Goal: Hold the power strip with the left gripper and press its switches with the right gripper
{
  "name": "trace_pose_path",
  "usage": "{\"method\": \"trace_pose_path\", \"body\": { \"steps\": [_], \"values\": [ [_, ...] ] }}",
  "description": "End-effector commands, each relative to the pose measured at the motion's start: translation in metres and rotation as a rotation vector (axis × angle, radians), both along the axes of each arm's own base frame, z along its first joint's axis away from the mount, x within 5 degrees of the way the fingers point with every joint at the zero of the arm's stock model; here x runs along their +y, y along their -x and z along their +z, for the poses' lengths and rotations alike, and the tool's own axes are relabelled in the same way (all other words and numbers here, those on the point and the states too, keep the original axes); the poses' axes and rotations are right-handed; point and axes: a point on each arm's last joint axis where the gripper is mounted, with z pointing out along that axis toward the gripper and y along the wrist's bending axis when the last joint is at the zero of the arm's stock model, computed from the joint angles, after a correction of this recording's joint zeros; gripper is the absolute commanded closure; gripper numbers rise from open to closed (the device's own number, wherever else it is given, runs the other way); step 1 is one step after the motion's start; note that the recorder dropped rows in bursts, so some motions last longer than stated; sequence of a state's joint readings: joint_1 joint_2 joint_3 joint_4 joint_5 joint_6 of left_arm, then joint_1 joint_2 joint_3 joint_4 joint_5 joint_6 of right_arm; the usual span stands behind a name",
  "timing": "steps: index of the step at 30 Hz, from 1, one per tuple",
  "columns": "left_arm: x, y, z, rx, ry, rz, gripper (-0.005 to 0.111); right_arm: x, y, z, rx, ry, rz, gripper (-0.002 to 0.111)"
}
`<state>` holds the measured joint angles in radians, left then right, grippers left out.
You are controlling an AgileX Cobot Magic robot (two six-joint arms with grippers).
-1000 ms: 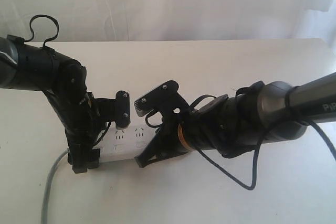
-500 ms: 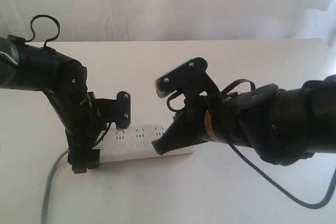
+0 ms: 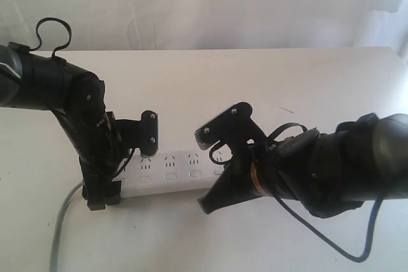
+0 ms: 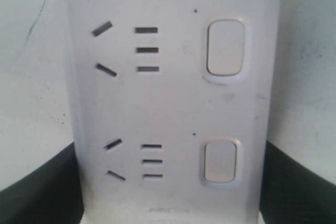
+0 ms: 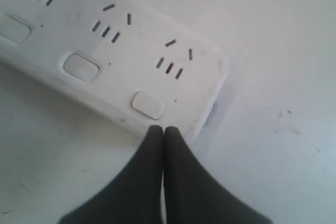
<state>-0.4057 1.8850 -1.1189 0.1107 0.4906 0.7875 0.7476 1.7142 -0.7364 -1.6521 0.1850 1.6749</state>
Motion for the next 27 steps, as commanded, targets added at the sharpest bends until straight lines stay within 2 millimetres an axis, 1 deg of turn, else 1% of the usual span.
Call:
{"method": "trace_pose_path", "body": {
  "steps": [1, 9, 13, 19, 21, 27],
  "values": [
    [0.004, 0.009, -0.028, 0.095, -0.030, 0.011, 0.107, 0.005, -0.004, -0.001, 0.002, -0.009, 0.007, 0.108],
    [0.004, 0.009, -0.028, 0.095, -0.030, 0.011, 0.107, 0.016, -0.015, 0.014, -0.034, -0.058, 0.016, 0.108],
    [0.004, 0.009, -0.028, 0.095, -0.030, 0.011, 0.107, 0.016, -0.016, 0.009, -0.024, -0.054, -0.003, 0.108],
    [0.004, 0.009, -0.028, 0.095, -0.030, 0.011, 0.107, 0.022, -0.020, -0.010, 0.026, -0.036, -0.008, 0.108],
    [0.004, 0.009, -0.028, 0.095, -0.030, 0.011, 0.107, 0.022, -0.020, -0.014, 0.039, -0.039, -0.018, 0.108],
    [0.004, 0.009, -0.028, 0.095, -0.030, 0.011, 0.107, 0.021, -0.021, -0.015, 0.034, -0.030, -0.029, 0.108]
  ]
}}
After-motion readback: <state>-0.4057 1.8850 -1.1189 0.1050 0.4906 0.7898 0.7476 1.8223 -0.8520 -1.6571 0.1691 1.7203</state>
